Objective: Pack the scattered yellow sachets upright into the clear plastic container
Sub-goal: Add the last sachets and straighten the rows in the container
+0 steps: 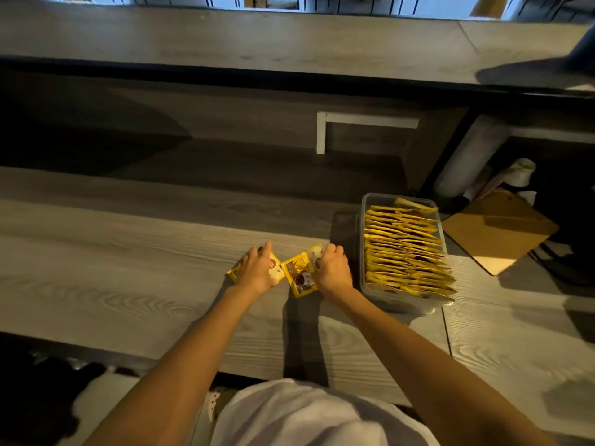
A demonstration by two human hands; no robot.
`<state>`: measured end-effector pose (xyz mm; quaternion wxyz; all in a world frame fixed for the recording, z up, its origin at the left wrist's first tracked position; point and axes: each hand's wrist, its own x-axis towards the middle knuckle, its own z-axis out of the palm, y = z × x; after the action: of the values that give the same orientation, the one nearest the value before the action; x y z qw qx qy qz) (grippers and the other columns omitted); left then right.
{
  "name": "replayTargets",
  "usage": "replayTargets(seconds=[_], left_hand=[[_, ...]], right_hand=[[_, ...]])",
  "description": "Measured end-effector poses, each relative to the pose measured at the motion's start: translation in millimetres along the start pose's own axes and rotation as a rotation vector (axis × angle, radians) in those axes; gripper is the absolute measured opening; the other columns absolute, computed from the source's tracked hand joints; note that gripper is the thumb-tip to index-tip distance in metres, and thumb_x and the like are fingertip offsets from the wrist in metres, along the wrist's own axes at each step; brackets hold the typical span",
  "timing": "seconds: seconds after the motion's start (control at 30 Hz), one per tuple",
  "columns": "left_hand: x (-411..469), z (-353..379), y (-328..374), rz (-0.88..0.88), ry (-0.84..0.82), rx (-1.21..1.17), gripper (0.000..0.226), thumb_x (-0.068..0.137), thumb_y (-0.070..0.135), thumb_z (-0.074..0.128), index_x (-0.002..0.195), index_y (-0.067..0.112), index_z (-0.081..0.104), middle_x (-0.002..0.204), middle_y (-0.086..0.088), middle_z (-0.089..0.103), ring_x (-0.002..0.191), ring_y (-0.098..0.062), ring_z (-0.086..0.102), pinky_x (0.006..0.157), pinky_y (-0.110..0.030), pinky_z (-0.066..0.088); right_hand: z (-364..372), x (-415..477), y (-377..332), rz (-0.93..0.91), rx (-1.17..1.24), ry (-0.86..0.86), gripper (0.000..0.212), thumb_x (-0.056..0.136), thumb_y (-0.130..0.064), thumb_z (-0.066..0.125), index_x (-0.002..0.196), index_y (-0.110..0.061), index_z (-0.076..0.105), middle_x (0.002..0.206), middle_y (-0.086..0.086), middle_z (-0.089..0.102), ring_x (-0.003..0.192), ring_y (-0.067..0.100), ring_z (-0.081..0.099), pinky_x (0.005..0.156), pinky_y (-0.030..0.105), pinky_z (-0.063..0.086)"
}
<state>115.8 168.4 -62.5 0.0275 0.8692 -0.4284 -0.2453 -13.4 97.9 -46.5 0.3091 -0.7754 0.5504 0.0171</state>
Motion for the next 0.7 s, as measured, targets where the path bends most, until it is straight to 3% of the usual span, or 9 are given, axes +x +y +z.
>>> replayTargets(seconds=[0.13,0.3,0.47,0.57,0.63,0.7], left_hand=[[-3,-9,0,-0.042,0.063,0.049,0.084,0.076,0.024,0.074,0.143,0.014,0.024,0.142,-0.015,0.033,0.132,-0.032,0.032,0.106,-0.039,0.031],[-1,-30,7,-0.031,0.198,-0.101,0.038,0.079,0.017,0.071,0.113,0.010,0.057,0.123,-0.014,0.056,0.115,-0.032,0.052,0.087,-0.039,0.044],[-2,-70,39,0.005,0.378,-0.265,0.010,0.082,0.013,0.065,0.083,0.018,0.056,0.104,-0.015,0.064,0.099,-0.033,0.058,0.069,-0.032,0.037],[-2,-89,64,0.088,0.466,-0.315,0.008,0.086,0.012,0.060,0.093,0.016,0.059,0.105,-0.015,0.064,0.099,-0.031,0.059,0.074,-0.037,0.046],[-3,-99,82,0.183,0.523,-0.335,0.017,0.088,0.011,0.058,0.105,0.013,0.062,0.108,-0.013,0.066,0.101,-0.028,0.062,0.080,-0.039,0.052],[-2,-106,99,0.285,0.562,-0.350,0.018,0.090,0.009,0.056,0.105,0.010,0.064,0.108,-0.011,0.066,0.102,-0.025,0.062,0.084,-0.038,0.053]], right_hand=[[-12,-6,-10,-0.101,-0.011,0.014,0.037,0.088,-0.009,0.057,0.120,-0.003,0.038,0.119,0.021,0.057,0.112,0.040,0.055,0.087,0.044,0.046],[-41,-3,-16,-0.242,-0.054,0.099,0.019,0.091,-0.009,0.047,0.107,-0.001,0.053,0.114,0.024,0.062,0.107,0.044,0.056,0.084,0.045,0.047],[-86,2,-22,-0.292,0.089,0.291,0.022,0.096,-0.016,0.043,0.104,-0.002,0.058,0.107,0.019,0.065,0.101,0.034,0.061,0.080,0.043,0.050],[-113,6,-16,-0.296,0.214,0.431,0.017,0.093,-0.009,0.049,0.103,-0.003,0.063,0.106,0.016,0.067,0.101,0.028,0.062,0.081,0.038,0.055],[-129,6,-8,-0.318,0.290,0.531,0.023,0.091,-0.002,0.051,0.110,-0.003,0.063,0.112,0.014,0.064,0.105,0.024,0.060,0.081,0.027,0.049],[-144,6,3,-0.332,0.378,0.597,0.029,0.091,0.002,0.048,0.117,-0.003,0.061,0.118,0.014,0.058,0.109,0.023,0.055,0.080,0.020,0.041]])
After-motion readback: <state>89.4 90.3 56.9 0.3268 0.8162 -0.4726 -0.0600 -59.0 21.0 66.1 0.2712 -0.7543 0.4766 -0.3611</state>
